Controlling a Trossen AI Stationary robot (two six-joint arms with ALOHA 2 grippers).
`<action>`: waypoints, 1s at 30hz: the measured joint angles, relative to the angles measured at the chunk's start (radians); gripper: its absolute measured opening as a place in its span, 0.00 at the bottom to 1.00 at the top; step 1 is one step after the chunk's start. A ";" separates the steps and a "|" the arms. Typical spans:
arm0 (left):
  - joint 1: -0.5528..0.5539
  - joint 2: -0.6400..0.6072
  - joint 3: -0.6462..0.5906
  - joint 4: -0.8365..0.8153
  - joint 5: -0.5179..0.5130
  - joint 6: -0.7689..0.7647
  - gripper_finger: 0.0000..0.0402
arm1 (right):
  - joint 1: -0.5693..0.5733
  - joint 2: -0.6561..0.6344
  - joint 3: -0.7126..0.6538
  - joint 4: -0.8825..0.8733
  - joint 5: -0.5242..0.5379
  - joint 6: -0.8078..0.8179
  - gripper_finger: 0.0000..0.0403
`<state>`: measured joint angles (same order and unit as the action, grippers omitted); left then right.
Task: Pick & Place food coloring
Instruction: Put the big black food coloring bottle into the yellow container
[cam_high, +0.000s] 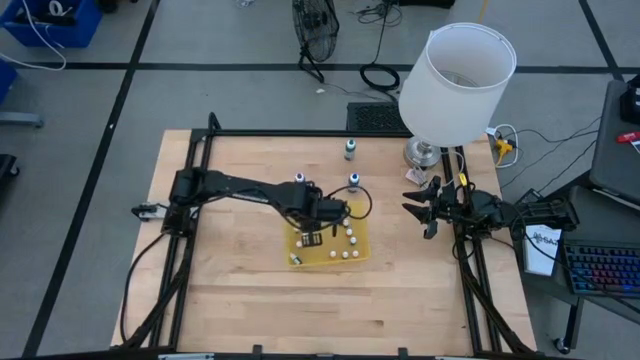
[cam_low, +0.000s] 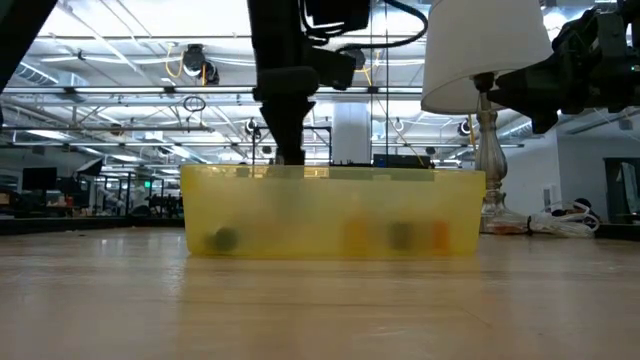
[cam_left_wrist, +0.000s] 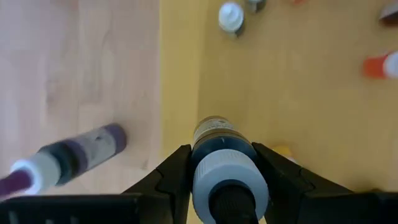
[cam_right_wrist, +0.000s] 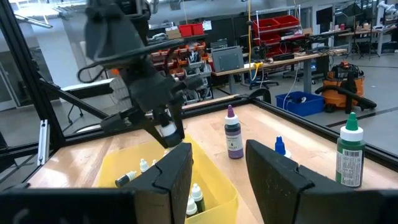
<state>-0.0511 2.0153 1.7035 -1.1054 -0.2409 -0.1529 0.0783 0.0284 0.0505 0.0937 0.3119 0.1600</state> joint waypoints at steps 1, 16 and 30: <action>0.008 0.002 0.000 0.013 0.019 0.007 0.36 | 0.000 0.000 0.000 0.000 0.000 0.000 0.35; 0.062 0.009 -0.059 0.147 0.195 0.045 0.36 | 0.000 0.000 0.000 0.000 0.000 0.000 0.35; 0.071 -0.017 -0.109 0.188 0.232 0.019 0.56 | 0.000 0.000 0.000 0.000 0.000 0.000 0.35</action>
<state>0.0200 1.9981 1.5940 -0.9170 -0.0086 -0.1340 0.0784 0.0284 0.0502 0.0937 0.3119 0.1604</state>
